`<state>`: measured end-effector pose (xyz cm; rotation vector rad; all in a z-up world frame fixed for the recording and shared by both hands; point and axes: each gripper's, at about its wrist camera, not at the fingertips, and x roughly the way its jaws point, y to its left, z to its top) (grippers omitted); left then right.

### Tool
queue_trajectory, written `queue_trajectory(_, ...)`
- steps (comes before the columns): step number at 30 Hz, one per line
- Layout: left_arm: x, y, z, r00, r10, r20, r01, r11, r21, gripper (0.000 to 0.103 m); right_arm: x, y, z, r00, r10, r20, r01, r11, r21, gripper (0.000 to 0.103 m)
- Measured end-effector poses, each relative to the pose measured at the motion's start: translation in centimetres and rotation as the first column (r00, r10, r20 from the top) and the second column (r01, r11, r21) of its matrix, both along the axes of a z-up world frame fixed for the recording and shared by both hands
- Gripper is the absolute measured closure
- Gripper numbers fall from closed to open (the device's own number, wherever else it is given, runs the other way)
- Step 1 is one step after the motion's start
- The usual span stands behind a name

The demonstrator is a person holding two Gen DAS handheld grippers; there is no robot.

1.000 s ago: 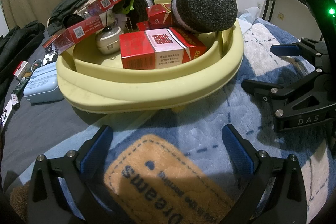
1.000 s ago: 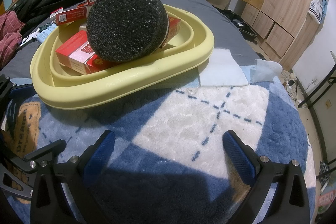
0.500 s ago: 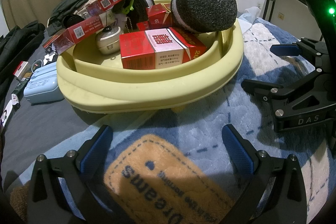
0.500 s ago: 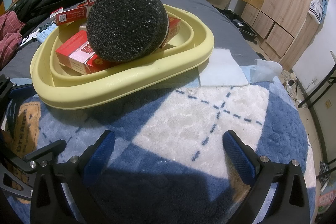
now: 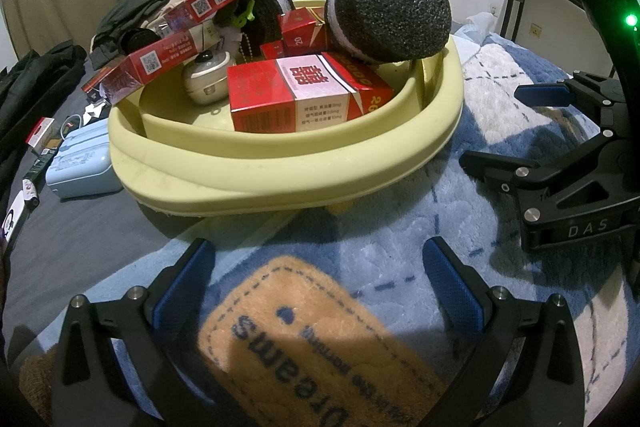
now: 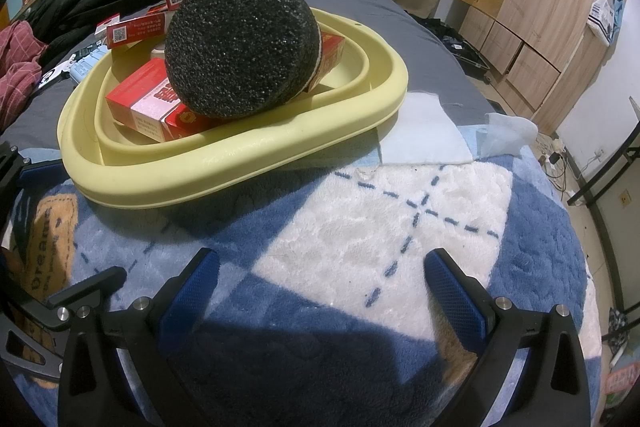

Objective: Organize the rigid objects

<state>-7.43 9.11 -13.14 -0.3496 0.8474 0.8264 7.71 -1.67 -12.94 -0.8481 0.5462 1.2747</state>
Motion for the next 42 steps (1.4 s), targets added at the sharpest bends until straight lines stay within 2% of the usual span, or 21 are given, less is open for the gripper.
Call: queue_trajectory(42, 0.01, -0.4, -0.06, 1.0, -0.001, -0.002, 0.001, 1.0, 0.007, 0.0, 0.01, -0.01, 0.0, 1.0, 0.0, 0.001, 0.0, 1.0, 0.0, 0.0)
